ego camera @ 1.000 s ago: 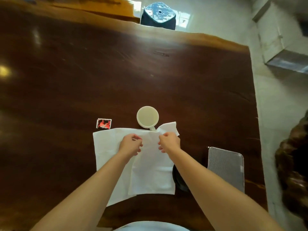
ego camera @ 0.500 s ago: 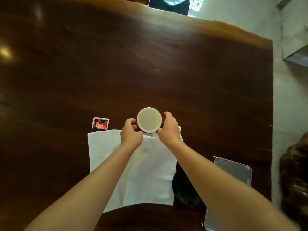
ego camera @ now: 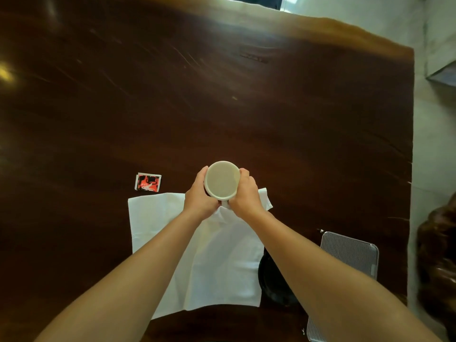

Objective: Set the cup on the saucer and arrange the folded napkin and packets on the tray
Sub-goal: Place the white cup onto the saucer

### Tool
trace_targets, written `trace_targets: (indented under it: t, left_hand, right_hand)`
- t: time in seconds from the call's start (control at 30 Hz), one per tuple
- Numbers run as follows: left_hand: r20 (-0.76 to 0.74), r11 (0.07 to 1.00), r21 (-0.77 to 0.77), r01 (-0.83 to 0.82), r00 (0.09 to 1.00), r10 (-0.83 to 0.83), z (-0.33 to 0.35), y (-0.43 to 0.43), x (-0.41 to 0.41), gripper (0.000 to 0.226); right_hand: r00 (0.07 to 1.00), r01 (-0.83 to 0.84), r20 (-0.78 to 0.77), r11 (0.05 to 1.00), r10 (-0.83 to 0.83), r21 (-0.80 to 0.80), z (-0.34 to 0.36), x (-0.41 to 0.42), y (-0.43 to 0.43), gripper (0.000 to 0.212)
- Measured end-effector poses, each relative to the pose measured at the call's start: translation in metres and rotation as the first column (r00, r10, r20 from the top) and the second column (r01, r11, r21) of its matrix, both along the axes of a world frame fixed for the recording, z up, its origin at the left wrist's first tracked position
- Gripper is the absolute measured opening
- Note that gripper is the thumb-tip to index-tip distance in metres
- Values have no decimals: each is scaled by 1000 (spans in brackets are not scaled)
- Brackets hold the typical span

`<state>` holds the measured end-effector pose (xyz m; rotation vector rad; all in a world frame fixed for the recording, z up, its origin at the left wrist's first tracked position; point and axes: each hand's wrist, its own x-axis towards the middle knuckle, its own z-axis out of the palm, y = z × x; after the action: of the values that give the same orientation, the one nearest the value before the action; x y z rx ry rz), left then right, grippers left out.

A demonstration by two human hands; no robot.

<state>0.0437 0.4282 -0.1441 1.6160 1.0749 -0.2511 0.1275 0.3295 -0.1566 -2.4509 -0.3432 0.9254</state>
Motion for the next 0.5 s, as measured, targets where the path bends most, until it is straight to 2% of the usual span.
trace_targets:
  t: [0.2, 0.5]
  left_hand:
    - [100, 998, 62, 0, 995, -6, 17, 1, -7, 94]
    - [191, 990, 137, 37, 980, -63, 70, -7, -24, 101]
  right_hand:
    - [993, 57, 95, 995, -65, 79, 14, -9, 4, 58]
    - [976, 81, 182, 976, -119, 203, 74, -32, -11, 60]
